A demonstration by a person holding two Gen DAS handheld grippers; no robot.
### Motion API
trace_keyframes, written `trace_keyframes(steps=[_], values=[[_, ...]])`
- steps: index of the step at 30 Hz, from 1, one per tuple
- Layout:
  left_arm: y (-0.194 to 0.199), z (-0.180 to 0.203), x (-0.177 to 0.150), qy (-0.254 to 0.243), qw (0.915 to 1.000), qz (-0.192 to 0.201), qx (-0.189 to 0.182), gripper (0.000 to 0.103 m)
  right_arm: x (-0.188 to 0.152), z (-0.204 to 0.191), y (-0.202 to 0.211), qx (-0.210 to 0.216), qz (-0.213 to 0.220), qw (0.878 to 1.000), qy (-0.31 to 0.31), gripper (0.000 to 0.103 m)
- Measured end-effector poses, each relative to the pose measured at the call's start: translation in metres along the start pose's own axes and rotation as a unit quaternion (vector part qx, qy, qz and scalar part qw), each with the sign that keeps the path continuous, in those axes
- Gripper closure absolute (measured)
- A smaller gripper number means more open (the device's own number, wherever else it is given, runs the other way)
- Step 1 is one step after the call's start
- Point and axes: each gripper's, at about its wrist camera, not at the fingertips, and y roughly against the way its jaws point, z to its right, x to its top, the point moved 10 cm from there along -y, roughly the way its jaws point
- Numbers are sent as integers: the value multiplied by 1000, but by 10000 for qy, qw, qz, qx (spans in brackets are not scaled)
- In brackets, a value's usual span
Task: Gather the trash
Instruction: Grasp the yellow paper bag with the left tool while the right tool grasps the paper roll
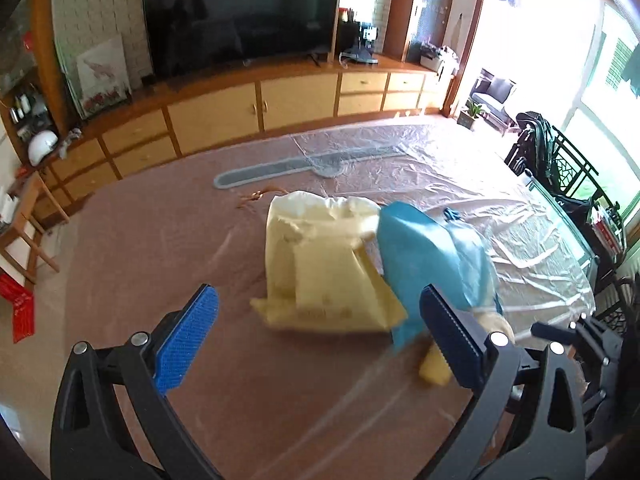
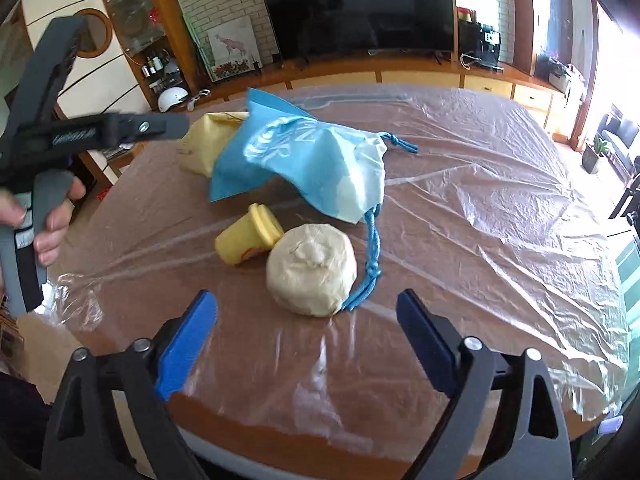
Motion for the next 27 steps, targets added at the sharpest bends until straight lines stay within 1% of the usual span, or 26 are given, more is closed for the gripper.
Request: trace_keyframes(steps=[2,4,7,8,9,12,14,16,17,18,19,23,25,26,27], values=[[-11,-2,3,109,9998,-121,-94,2,2,4,-8,-102,-102,9999,56,21],[-25,-7,7,250,9992,-244,-192,2,2,6,-13,-168,-175,9997,87,22],[-38,-13,9,613,9958,-427,-530,2,3,8,-17,-184,-229,9995,73,24],[-43,-14,10,707,9941,-497,-656,2,6,8,-19,-181,-257,9995,73,28],[-47,-15,10,744,9931,-547,-719,2,6,8,-22,-189,-296,9993,101,29],[-56,-19,11,551,9945,-586,-670,2,10,3,-27,-282,-348,9985,303,34],[-60,-17,13,393,9955,-617,-608,3,11,0,-26,-372,-337,9978,440,34],[-64,-18,11,228,9960,-680,-534,16,13,-4,-25,-509,-287,9964,611,34],[-66,-19,9,190,9960,-709,-512,19,14,-6,-24,-609,-243,9953,707,34],[-68,-20,7,153,9957,-755,-506,29,15,-8,-22,-640,-215,9948,766,34],[-70,-20,5,126,9956,-790,-494,34,15,-10,-21,-690,-170,9938,852,34],[-71,-18,-2,-42,9956,-789,-498,38,11,-21,-21,-777,-206,9910,1068,34],[-70,-17,-3,-168,9960,-758,-443,41,7,-24,-22,-755,-256,9910,1078,43],[-67,-18,-4,-242,9964,-717,-372,42,4,-24,-23,-746,-279,9910,1076,50],[-66,-18,-5,-282,9967,-689,-324,43,3,-24,-23,-778,-291,9906,1083,53]])
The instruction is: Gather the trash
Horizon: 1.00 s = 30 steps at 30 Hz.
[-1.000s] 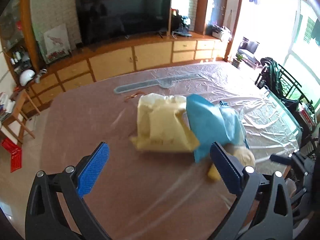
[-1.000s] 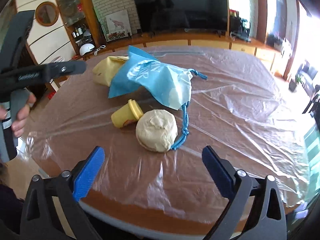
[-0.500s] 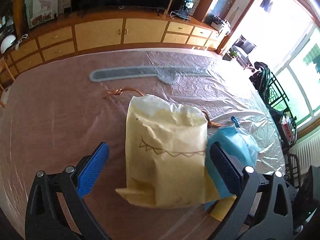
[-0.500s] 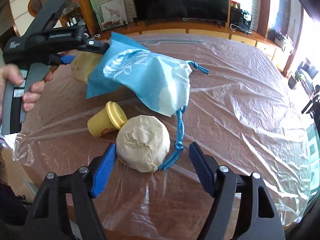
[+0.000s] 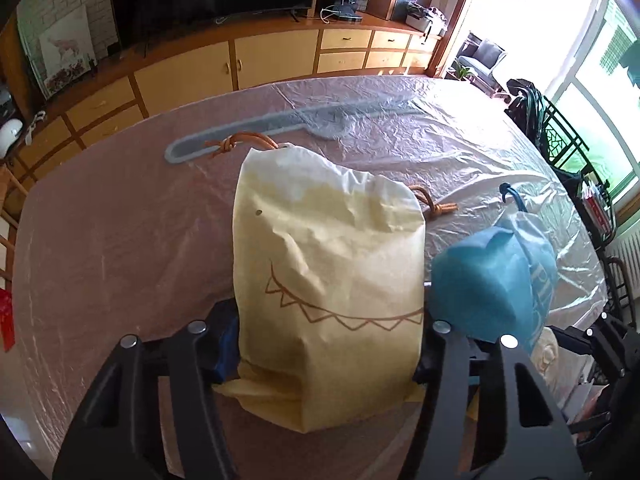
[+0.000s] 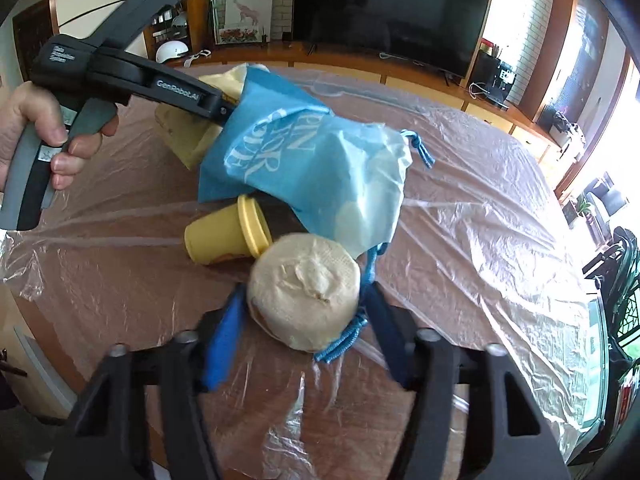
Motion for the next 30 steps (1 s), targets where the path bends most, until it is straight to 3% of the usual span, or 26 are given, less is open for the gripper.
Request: trace_keyframes(steps=[15,30], values=[[47,-13,-42,346,9979,467,298,46,-14,9,41,638,266,9960,-572,54],[83,18,-107,636,9953,660,305,47,-21,4,55,875,327,9928,-748,54]])
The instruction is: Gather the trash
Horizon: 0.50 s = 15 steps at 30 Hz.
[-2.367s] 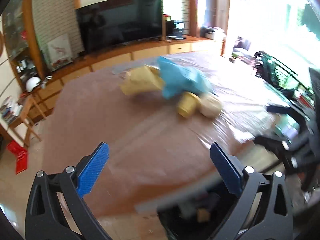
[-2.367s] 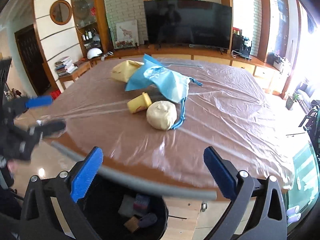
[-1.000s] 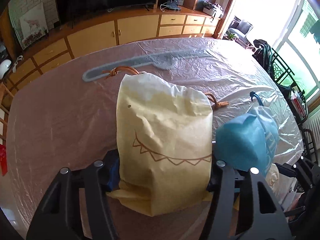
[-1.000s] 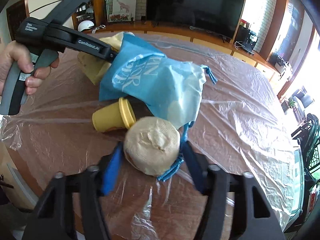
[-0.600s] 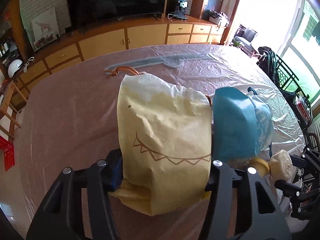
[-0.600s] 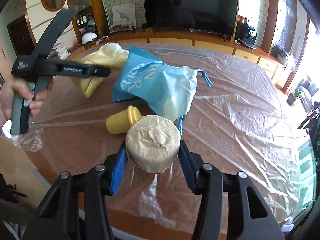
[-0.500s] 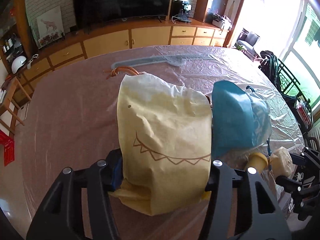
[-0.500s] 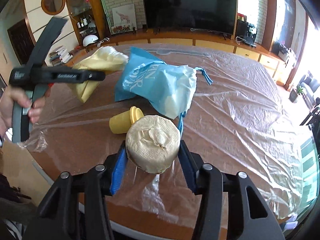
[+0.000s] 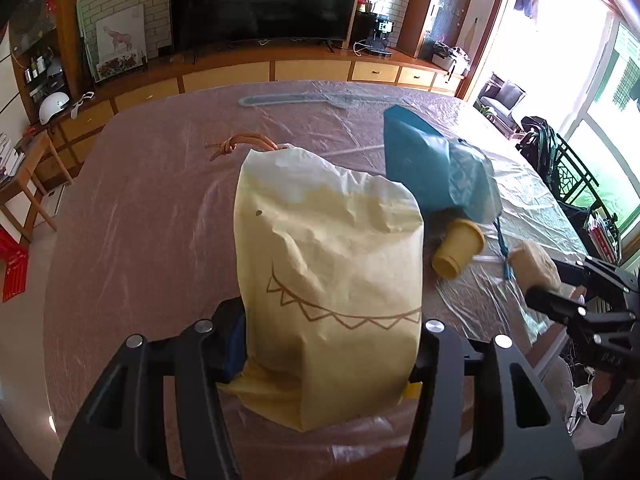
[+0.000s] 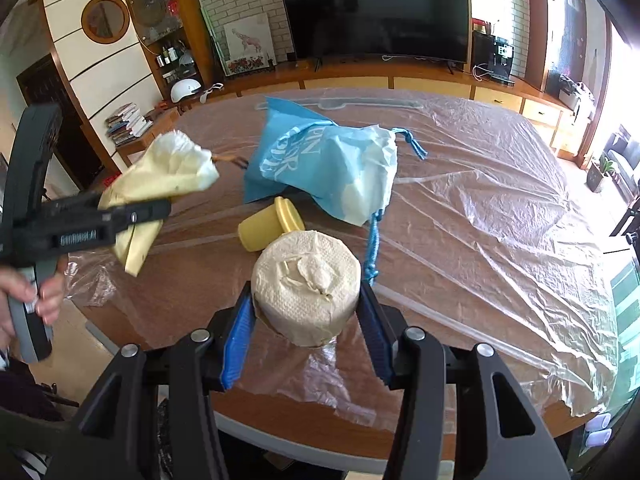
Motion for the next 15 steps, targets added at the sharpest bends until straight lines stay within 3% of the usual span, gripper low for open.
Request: trace_keyframes(steps=[15], values=[[38,40,-52,-112,9999,115,-61,47,-19,-17,24,167,30,9997,170,54]])
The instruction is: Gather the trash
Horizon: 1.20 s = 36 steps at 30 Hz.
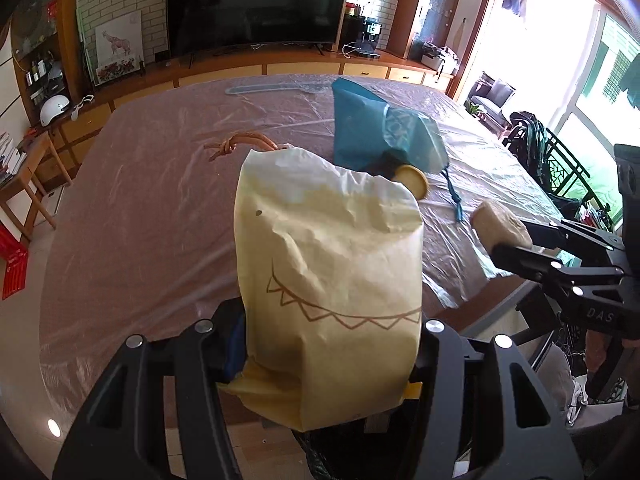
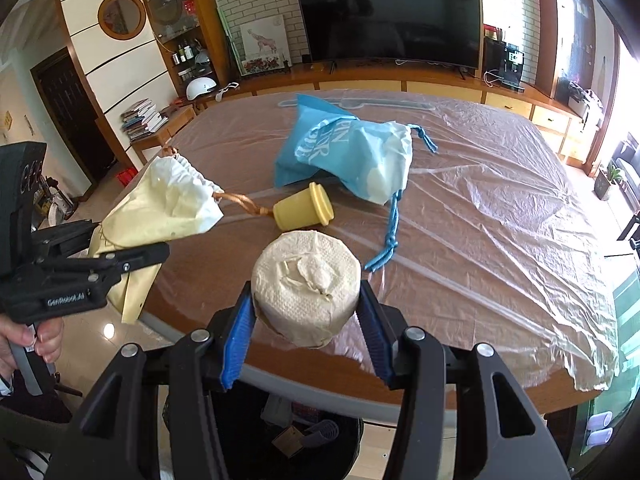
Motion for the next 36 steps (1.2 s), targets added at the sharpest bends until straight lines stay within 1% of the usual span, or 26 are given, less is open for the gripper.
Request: trace_keyframes(steps=[7,14,20,29,36], values=[[17,20,-19,-91,9997,53,-204,47,-11,-4,12,103,8,9999,27,54],[27,41,-38,-255,9991,-11,-335,47,-22,-6,30,212,29,9998,66,54],[33,58,-53,-411,9981,-72,-451,47,-38,-9,41,374,-62,9992,81,54],[37,77,-77,-729,9954,-253,-574,47,-65,-15,49,488,-222,9983,207,54],[35,86,-102,-959,9917,-522,-679,47,-81,-15,51,515,-342,9979,206,54]])
